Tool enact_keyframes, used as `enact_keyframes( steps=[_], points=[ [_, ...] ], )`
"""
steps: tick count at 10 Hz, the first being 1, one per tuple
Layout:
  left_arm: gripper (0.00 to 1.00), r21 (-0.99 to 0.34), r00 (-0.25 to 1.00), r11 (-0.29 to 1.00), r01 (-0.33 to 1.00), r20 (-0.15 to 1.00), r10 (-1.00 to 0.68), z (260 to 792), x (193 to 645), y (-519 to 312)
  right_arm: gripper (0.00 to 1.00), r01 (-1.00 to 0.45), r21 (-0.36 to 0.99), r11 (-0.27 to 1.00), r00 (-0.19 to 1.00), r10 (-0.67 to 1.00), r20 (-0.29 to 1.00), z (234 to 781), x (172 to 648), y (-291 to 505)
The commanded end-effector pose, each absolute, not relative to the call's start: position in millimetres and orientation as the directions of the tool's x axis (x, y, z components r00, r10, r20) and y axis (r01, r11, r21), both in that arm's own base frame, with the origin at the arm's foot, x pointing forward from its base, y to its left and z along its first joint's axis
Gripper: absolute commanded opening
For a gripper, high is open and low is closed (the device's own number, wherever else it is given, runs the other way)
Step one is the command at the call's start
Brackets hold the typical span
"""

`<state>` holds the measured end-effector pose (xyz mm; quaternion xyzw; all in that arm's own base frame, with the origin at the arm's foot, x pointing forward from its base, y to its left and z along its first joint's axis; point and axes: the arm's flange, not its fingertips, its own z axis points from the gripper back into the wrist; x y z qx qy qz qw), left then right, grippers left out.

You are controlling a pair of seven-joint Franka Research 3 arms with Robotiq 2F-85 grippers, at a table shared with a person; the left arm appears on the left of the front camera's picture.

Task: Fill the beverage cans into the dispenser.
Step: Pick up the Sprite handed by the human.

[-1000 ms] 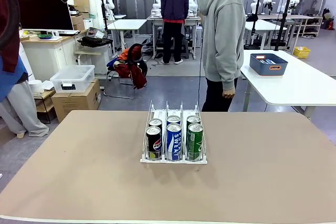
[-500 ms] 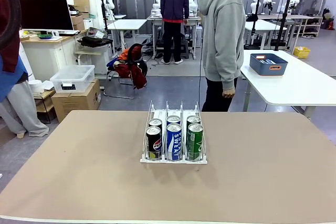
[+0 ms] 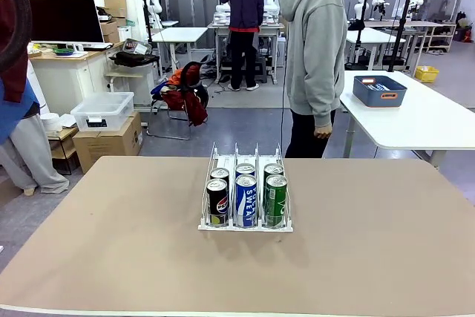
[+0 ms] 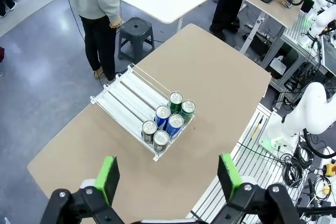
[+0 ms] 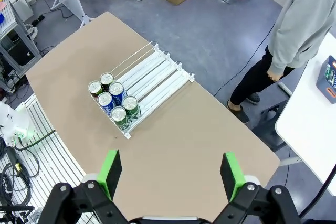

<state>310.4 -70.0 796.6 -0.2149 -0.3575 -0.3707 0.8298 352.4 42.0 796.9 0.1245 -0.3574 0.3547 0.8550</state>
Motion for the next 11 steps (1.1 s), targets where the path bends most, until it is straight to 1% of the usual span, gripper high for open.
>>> enact_keyframes(
  steps=[1, 5, 7, 11],
  points=[
    [1.00, -0.093, 0.475, 0.641, 0.762, 0.753, -0.455, 797, 310, -68, 1.00, -0.695, -0.042, 0.718, 0.494, 0.519, 0.697, 796, 353, 42],
    [1.00, -0.093, 0.475, 0.641, 0.762, 0.753, -0.455, 797, 310, -68, 1.00, -0.697, -0.034, 0.717, 0.476, 0.498, 0.725, 800, 343, 45],
    [1.00, -0.093, 0.475, 0.641, 0.762, 0.753, -0.455, 797, 310, -68, 1.00, -0.677, -0.029, 0.735, 0.501, 0.490, 0.713, 800, 333, 50],
    [1.00, -0.091, 0.470, 0.633, 0.769, 0.753, -0.461, 797, 310, -70, 1.00, -0.674, -0.050, 0.737, 0.495, 0.501, 0.710, 800, 315, 60]
  ],
)
